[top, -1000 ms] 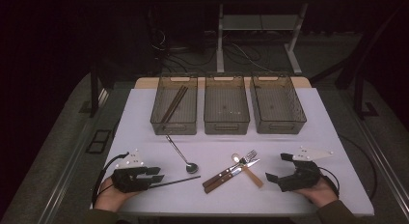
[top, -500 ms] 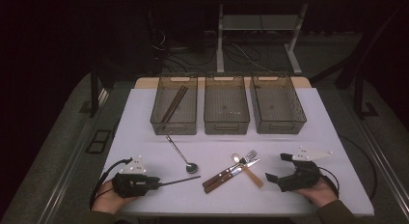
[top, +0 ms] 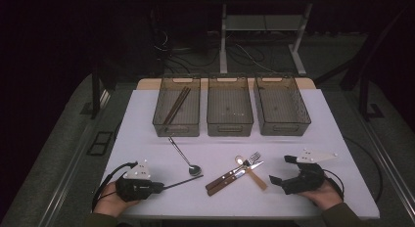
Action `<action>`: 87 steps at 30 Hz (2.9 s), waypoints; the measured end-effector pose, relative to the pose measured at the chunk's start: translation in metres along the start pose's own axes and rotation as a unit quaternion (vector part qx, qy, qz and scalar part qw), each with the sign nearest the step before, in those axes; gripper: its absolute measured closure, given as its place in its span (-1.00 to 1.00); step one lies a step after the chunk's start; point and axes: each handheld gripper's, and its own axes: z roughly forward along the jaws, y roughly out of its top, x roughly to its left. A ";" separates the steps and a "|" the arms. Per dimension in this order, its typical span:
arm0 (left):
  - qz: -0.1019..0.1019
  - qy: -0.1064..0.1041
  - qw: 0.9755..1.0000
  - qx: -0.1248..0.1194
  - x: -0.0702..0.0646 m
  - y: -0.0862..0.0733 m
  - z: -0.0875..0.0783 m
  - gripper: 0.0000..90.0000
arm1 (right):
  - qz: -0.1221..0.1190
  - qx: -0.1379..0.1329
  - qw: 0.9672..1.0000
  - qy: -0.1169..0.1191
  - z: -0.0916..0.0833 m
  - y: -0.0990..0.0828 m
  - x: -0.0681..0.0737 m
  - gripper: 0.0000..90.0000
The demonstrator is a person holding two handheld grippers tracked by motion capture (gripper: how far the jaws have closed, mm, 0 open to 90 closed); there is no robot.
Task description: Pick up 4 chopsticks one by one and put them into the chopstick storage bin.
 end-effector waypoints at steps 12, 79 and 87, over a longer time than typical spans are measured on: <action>0.010 -0.004 1.000 0.003 -0.001 0.003 0.001 0.90 | 0.000 0.000 1.000 0.000 0.000 0.000 0.000 -0.95; -0.068 0.047 0.992 -0.095 0.024 0.068 -0.004 0.90 | -0.003 0.003 1.000 0.001 0.003 0.000 0.001 -0.95; -0.078 0.057 0.989 -0.115 0.034 0.078 -0.004 0.90 | -0.003 0.005 1.000 0.001 0.004 0.000 0.001 -0.95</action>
